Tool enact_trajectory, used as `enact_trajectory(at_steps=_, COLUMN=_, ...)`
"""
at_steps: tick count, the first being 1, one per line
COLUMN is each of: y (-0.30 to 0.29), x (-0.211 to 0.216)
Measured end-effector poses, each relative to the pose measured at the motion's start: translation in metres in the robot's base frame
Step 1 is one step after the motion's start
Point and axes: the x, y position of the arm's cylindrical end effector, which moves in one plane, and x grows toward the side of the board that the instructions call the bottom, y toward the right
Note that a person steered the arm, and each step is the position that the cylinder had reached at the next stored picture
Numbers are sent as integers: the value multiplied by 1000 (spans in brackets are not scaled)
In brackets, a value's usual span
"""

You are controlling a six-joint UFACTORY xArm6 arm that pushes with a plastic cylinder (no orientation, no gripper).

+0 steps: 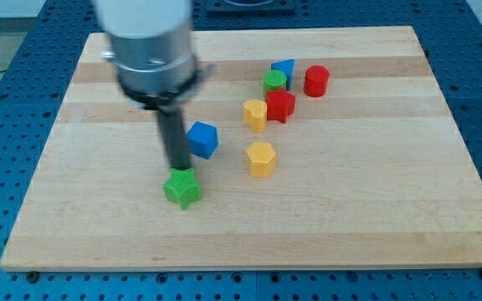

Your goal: Move the red circle right to the blue triangle

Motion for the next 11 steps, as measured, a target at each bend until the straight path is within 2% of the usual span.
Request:
enact_trajectory(at_steps=1, y=-16, x=-51)
enact_trajectory(at_steps=2, y=46, x=-105)
enact_trajectory(at_steps=3, y=127, x=-183)
enact_trajectory(at_steps=4, y=211, x=-234)
enact_trajectory(at_steps=5, y=287, x=-197)
enact_trajectory(at_steps=6, y=268, x=-154)
enact_trajectory(at_steps=7, y=251, x=-143)
enact_trajectory(at_steps=8, y=270, x=-117)
enact_trajectory(at_steps=10, y=188, x=-140)
enact_trajectory(at_steps=11, y=175, x=-156)
